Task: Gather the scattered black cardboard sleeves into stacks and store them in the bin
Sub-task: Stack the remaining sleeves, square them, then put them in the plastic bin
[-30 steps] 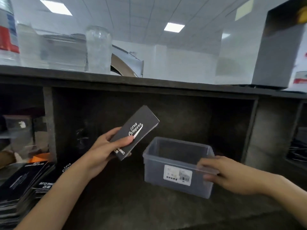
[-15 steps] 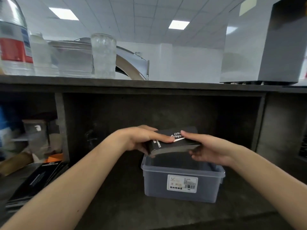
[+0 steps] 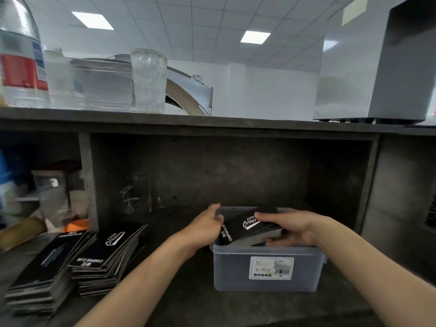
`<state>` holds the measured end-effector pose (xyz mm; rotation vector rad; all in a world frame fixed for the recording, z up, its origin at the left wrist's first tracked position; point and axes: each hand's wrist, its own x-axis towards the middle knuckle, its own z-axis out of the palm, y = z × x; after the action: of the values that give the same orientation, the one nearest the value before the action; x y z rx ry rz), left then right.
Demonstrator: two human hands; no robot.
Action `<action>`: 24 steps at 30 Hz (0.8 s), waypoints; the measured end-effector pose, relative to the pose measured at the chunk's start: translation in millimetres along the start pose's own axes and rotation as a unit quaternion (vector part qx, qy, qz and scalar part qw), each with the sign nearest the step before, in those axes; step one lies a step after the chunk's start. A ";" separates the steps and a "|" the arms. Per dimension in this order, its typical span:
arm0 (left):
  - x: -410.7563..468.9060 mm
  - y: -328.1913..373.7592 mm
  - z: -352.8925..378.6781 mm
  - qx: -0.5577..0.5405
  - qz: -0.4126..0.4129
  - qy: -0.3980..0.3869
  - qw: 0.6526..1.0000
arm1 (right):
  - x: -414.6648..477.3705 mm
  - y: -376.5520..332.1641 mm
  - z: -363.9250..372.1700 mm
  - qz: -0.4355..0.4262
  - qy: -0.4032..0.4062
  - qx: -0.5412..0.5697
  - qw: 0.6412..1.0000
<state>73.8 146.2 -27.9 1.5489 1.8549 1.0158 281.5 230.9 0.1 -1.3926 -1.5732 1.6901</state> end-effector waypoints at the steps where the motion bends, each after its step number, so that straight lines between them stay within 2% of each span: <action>1: -1.1 -1.1 0.8 0.001 -0.009 0.017 1.000 | 2.3 -1.2 4.6 0.015 -0.010 -0.017 1.000; 5: -12.0 -3.6 -2.9 0.044 -0.039 0.044 0.997 | 19.6 -2.7 23.4 0.038 -0.006 -0.164 0.986; 13: -22.7 2.4 -9.4 0.082 -0.068 0.076 0.991 | 31.7 -9.4 41.6 0.100 0.023 -0.266 0.959; 15: -28.4 7.4 -13.1 0.128 -0.065 0.083 0.986 | 16.6 -13.9 52.6 0.079 0.053 -0.345 0.934; 18: -39.4 4.7 -39.4 0.275 -0.019 0.147 0.950 | -10.6 -29.9 66.1 -0.033 0.165 -0.509 0.844; 20: -50.5 -9.8 -72.1 0.367 -0.025 0.182 0.912 | -23.7 -44.1 73.9 -0.165 0.236 -0.528 0.799; 22: -65.0 -35.4 -106.6 0.422 -0.084 0.172 0.886 | -37.1 -55.3 90.2 -0.342 0.232 -0.435 0.800; 24: -81.3 -66.5 -129.3 0.444 -0.125 0.140 0.876 | -56.2 -61.3 123.9 -0.456 0.162 -0.314 0.817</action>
<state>-48.6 34.3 -11.6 1.5744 2.8856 0.2405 177.7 140.5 57.7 -0.8140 -2.1586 0.3506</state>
